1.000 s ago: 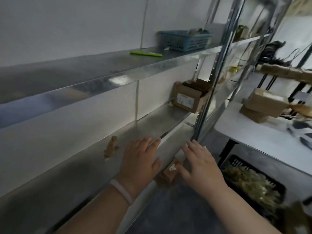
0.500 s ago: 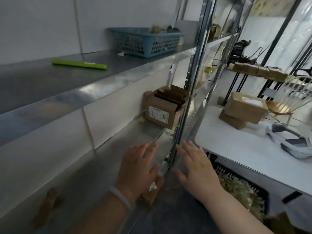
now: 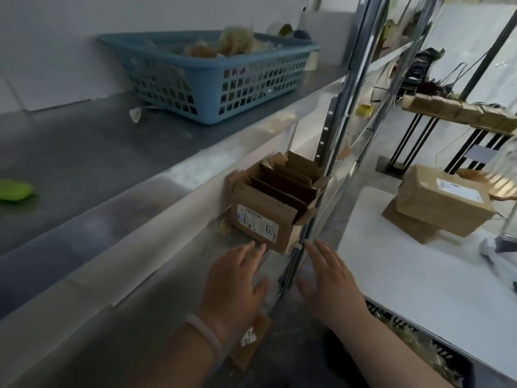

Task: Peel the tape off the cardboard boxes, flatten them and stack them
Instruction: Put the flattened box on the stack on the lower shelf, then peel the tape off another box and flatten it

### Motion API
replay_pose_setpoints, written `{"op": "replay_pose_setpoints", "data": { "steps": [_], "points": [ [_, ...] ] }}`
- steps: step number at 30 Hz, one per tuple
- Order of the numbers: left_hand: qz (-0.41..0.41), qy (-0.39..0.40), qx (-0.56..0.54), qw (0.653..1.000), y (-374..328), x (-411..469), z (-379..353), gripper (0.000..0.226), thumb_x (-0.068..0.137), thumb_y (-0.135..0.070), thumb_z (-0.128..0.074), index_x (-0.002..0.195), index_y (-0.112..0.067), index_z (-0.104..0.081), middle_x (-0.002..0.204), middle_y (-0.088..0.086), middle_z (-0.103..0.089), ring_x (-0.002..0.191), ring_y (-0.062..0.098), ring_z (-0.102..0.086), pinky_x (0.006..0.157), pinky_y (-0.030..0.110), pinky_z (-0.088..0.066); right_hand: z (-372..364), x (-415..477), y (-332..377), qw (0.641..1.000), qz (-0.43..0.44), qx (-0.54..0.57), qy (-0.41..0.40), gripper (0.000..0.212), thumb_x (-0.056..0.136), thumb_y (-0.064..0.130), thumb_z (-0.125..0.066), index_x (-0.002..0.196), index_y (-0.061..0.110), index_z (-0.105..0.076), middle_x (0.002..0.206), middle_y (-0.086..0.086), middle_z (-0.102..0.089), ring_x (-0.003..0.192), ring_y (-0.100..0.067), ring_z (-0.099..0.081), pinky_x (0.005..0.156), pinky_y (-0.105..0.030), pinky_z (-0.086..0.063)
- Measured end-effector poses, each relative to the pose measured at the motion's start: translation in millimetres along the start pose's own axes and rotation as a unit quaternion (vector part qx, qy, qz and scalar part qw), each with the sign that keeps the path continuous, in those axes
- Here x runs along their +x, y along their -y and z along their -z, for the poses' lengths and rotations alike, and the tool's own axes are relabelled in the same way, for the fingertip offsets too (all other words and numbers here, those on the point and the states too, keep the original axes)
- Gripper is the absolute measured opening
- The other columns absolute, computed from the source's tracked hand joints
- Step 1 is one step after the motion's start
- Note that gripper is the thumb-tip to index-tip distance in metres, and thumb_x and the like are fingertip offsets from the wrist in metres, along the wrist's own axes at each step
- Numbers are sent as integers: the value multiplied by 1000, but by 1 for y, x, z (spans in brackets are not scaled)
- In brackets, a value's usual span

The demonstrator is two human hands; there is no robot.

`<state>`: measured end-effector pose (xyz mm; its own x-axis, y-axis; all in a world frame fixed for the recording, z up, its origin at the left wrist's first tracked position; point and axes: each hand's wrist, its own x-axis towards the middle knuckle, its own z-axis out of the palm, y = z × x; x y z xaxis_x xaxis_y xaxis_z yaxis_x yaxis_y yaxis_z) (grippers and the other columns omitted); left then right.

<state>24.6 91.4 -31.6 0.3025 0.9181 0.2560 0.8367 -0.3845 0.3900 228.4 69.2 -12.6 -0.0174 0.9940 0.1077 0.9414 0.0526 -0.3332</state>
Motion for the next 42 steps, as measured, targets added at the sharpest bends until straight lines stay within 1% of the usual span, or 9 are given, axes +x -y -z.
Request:
{"op": "replay_pose_setpoints", "data": {
  "steps": [8, 13, 19, 23, 26, 30, 34, 39, 42],
  "points": [
    [120, -23, -113, 986, -20, 82, -31, 63, 91, -44, -52, 146, -26, -28, 151, -5, -28, 138, 13, -26, 112, 31, -30, 11, 104, -48, 996, 36, 85, 9, 64, 95, 47, -47, 151, 38, -16, 160, 11, -13, 147, -17, -15, 117, -45, -27],
    [241, -50, -211, 946, -34, 118, -55, 75, 90, -43, -56, 150, -22, -17, 156, -1, -18, 143, 13, -17, 112, 25, -20, 19, 155, -70, 984, 99, 117, 89, 50, 98, 46, -41, 146, 36, -31, 150, 10, -33, 139, -13, -30, 116, -35, -29],
    [345, -101, -349, 865, -51, 130, -67, 63, 91, -41, -55, 146, -29, -26, 141, -7, -40, 127, 6, -41, 108, 35, -37, 8, 181, -81, 953, 270, 123, 54, 55, 96, 58, -26, 117, 27, -66, 110, 14, -59, 107, 3, -40, 100, -24, -35],
    [388, -138, -389, 824, -58, 133, -61, 39, 91, -43, -53, 125, -49, -33, 124, -21, -48, 110, -5, -48, 95, 22, -41, 0, 184, -73, 916, 343, 167, 123, 40, 98, 44, -38, 109, 25, -71, 116, 15, -61, 109, 10, -40, 102, -12, -27],
    [408, -128, -333, 841, -55, 136, -58, 74, 84, -59, -55, 146, -35, -23, 147, -11, -33, 134, 10, -35, 111, 36, -32, -6, 182, -69, 889, 328, 274, 162, 29, 98, 25, -44, 110, 27, -70, 115, 20, -60, 113, 8, -47, 100, -10, -32],
    [412, -125, -271, 861, -50, 133, -55, 96, 65, -66, -67, 145, -35, -24, 142, -9, -42, 127, 10, -44, 104, 37, -43, -16, 189, -65, 875, 131, 405, 232, 30, 100, 17, -46, 115, 35, -63, 116, 17, -58, 111, 0, -53, 100, -27, -44],
    [415, -121, -253, 866, -48, 126, -58, 99, 73, -46, -73, 150, -28, -14, 147, -7, -34, 130, 10, -38, 105, 28, -39, -29, 185, -58, 866, 147, 371, 302, 43, 101, 21, -44, 140, 39, -41, 141, 15, -41, 126, -1, -39, 113, -27, -31],
    [401, -130, -262, 868, -45, 113, -47, 109, 57, -64, -76, 146, -32, -22, 136, -13, -42, 118, 2, -47, 91, 16, -43, -35, 174, -55, 828, 131, 451, 306, 35, 101, 29, -44, 124, 54, -53, 135, 18, -51, 122, 0, -49, 109, -34, -40],
    [388, -146, -263, 871, -40, 104, -37, 92, 64, -43, -81, 139, -39, -28, 123, -17, -52, 100, -6, -52, 73, 4, -43, -36, 172, -51, 825, 176, 442, 304, 38, 102, 26, -43, 124, 55, -52, 132, 21, -53, 119, 7, -49, 105, -25, -41]
  ]
}}
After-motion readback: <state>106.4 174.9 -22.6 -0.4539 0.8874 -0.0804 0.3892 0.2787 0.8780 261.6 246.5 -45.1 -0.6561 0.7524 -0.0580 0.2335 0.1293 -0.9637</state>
